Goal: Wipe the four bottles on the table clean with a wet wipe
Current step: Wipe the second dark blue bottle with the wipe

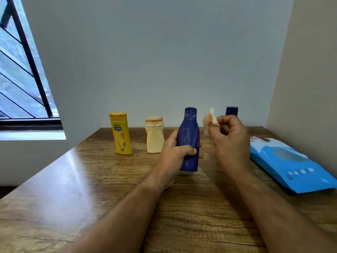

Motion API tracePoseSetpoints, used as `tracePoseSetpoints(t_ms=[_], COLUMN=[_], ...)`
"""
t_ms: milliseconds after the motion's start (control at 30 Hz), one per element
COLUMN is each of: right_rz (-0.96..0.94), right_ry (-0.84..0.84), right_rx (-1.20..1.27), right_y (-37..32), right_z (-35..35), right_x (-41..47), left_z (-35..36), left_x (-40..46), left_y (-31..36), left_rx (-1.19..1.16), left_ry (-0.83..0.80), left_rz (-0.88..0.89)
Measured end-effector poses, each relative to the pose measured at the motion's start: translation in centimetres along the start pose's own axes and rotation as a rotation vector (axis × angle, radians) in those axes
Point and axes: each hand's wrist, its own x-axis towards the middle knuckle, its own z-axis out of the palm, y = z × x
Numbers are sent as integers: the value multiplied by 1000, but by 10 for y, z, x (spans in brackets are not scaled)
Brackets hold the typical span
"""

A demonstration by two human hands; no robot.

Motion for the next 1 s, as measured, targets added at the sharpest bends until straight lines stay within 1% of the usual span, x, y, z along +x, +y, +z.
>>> tracePoseSetpoints(t_ms=[133, 233, 300, 467, 533, 600, 667, 733, 800, 867, 933, 1000], right_rz=[-52, -56, -66, -113, -111, -117, -140, -154, -167, -184, -195, -172], right_ry=[47, 17, -45, -164, -228, -300, -367, -429, -458, -419, -307, -196], right_rx=[-57, -46, -59, -66, -75, -140, -205, -233, -269, -281, -232, -180], right_y=[2, 3, 3, 2, 1, 3, 4, 4, 4, 4, 3, 3], right_z=[-1, 1, 4, 6, 5, 2, 1, 2, 4, 6, 7, 7], right_x=[2, 0, -3, -8, -9, -9, -11, -12, -15, -16, -15, -13], left_z=[2, 1, 3, 3, 1, -1, -2, -6, -8, -6, -2, 2], left_x=[-2, -1, 0, 3, 5, 6, 8, 12, 13, 10, 7, 6], left_y=[0, 0, 0, 0, 0, 2, 5, 5, 5, 5, 2, -1], left_rx=[-12, -25, -23, -33, -70, -153, -235, -239, -233, -177, -107, -72], left_ry=[-16, -9, -1, 75, 95, 118, 199, 299, 292, 237, 136, 47], left_rz=[29, 60, 76, 87, 98, 101, 76, 38, 32, 32, 31, -19])
